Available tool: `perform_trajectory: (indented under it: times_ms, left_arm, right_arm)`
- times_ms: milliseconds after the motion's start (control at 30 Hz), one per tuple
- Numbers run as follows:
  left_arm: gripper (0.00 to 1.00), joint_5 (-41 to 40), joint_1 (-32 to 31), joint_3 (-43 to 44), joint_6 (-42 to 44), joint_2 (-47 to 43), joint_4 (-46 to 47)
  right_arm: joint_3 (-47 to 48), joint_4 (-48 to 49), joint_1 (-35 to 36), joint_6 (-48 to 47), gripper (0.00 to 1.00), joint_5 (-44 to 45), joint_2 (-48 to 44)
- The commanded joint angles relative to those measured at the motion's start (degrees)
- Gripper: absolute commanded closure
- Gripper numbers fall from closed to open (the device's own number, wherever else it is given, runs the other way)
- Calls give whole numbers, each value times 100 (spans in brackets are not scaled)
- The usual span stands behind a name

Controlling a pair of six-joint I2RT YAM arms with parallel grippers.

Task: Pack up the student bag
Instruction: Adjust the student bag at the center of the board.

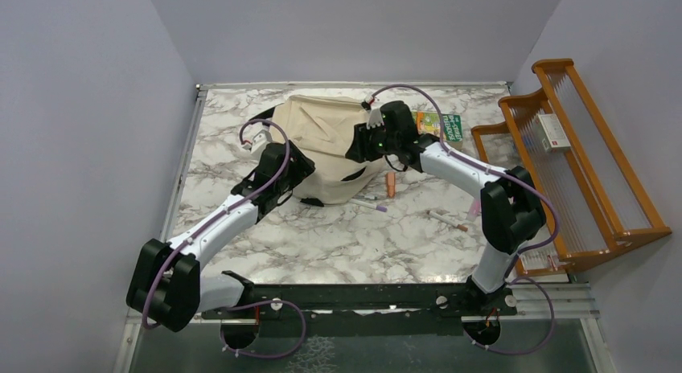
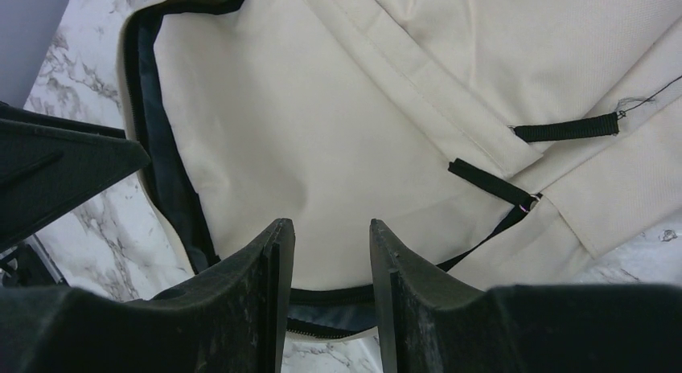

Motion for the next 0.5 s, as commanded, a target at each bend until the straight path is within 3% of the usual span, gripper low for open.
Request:
perform_trajectory:
  times_ms: [0, 167, 467]
  left_arm:
    - [24, 20, -10, 104, -275, 95, -120]
    - [42, 59, -9, -174, -219, 23, -104]
    - [62, 169, -10, -1268, -141, -498, 365]
  right_arm:
    - [-32, -55, 76, -129, 56, 183, -11]
    - [8, -274, 254, -534, 56, -66, 44]
    - [-75, -405, 839, -1125, 54, -30, 157]
